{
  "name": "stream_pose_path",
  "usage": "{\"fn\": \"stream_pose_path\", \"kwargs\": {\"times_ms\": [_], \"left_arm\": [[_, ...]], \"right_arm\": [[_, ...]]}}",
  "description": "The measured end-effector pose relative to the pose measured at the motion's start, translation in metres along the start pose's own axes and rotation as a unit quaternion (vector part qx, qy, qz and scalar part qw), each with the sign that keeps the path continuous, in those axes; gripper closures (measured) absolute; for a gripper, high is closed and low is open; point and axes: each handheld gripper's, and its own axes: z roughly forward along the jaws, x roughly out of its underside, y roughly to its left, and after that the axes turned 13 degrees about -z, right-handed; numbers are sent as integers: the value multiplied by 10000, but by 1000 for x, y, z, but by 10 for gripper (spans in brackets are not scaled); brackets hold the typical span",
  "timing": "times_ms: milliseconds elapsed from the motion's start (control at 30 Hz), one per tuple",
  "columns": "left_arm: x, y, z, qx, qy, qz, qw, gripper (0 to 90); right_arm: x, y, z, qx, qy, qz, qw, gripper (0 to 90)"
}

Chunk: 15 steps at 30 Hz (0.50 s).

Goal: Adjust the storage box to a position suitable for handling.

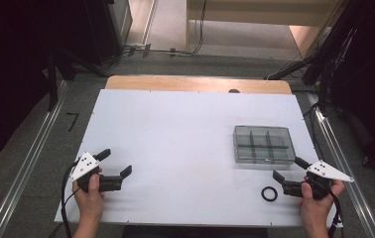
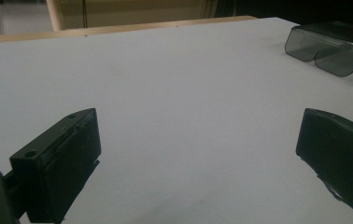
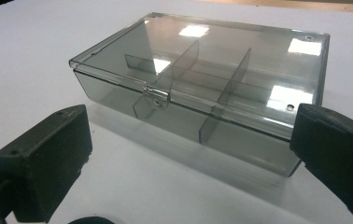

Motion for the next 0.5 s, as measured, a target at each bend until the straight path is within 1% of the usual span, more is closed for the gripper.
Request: {"fn": "stream_pose_path", "kwargs": {"times_ms": [67,133,200,267,400,500], "left_arm": [[0,0,0,-2,6,5,10000,0],[0,-1,1,-12,6,5,10000,0],[0,-1,1,7,11,13,10000,0],[0,-1,2,15,40,45,10000,0],[0,-1,2,17,45,34,10000,0],[0,-1,2,7,70,45,10000,0]], "right_arm": [[-3,0,-2,18,-12,-12,10000,0],[-7,-1,-3,2,-29,56,10000,0],[-10,-2,-5,-71,-53,150,9998,0],[-15,-2,-6,-75,29,157,9998,0],[-28,-3,-8,-77,81,119,9999,0],[-38,-6,-4,-187,172,9,9997,0]]}}
